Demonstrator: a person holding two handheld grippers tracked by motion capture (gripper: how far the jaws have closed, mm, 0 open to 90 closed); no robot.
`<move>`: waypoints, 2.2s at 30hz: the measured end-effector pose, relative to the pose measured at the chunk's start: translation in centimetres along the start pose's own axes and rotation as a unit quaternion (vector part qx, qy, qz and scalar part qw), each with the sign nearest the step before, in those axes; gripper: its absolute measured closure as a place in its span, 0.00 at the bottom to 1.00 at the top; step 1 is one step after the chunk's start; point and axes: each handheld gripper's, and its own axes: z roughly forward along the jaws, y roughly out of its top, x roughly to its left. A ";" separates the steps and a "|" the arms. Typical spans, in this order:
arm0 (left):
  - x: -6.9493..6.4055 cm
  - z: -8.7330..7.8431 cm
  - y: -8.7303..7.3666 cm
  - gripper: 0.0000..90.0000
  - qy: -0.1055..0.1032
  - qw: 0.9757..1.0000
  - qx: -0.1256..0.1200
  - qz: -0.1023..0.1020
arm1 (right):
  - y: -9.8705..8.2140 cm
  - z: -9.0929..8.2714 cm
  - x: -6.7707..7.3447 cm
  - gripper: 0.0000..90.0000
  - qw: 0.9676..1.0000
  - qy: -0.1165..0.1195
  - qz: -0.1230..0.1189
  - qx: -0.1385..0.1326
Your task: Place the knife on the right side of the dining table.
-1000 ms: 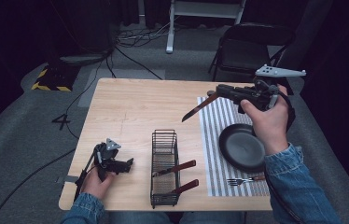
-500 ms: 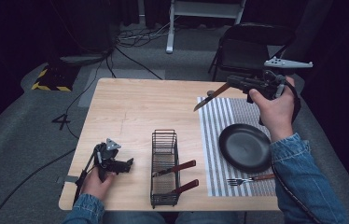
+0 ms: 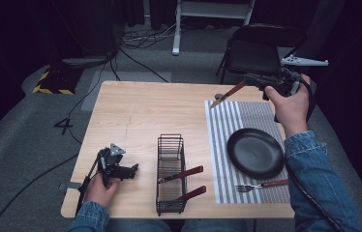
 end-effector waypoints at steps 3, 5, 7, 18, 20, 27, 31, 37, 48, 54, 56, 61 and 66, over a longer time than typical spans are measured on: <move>0.0 0.0 0.0 0.00 0.000 1.000 0.001 0.000 | -0.2 0.2 -0.8 0.90 1.000 -0.006 -0.005 0.005; 0.0 0.0 0.0 0.00 0.000 1.000 0.001 0.000 | -0.2 0.4 -1.1 0.90 1.000 -0.007 -0.007 0.008; 0.0 0.0 0.0 0.00 -0.001 1.000 0.001 0.000 | -0.4 0.9 -2.2 0.90 1.000 -0.015 -0.005 0.015; 0.0 0.0 0.0 0.00 0.000 1.000 0.001 0.000 | -2.8 3.0 -5.5 0.90 0.999 -0.022 0.015 0.040; 0.0 0.0 0.0 0.00 -0.001 1.000 0.001 0.000 | -3.4 3.3 -6.0 0.90 0.998 -0.026 0.023 0.044; 0.0 0.0 0.0 0.00 -0.001 1.000 0.001 0.000 | -5.2 3.9 -7.3 0.90 0.996 -0.037 0.037 0.066; 0.0 0.0 0.0 0.00 0.000 1.000 0.001 0.000 | -6.0 4.1 -7.8 0.90 0.995 -0.046 0.042 0.078; 0.0 0.0 0.0 0.00 0.000 1.000 0.001 0.000 | -6.6 4.2 -8.2 0.90 0.994 -0.043 0.051 0.091; 0.0 0.0 0.0 0.00 0.000 1.000 0.001 0.000 | -7.6 4.5 -8.7 0.90 0.991 -0.067 0.050 0.106; 0.0 0.0 0.0 0.00 0.000 1.000 0.001 0.000 | -7.8 4.2 -9.1 0.89 0.989 -0.078 0.057 0.108; 0.0 0.0 0.0 0.00 -0.001 1.000 0.001 0.000 | -7.8 4.1 -9.2 0.89 0.989 -0.082 0.058 0.109; 0.0 0.0 0.0 0.00 -0.001 1.000 0.001 0.000 | -8.1 4.0 -9.5 0.85 0.985 -0.113 0.055 0.117; 0.0 0.0 0.0 0.00 0.000 1.000 0.001 0.000 | -8.3 4.0 -9.6 0.80 0.981 -0.139 0.037 0.127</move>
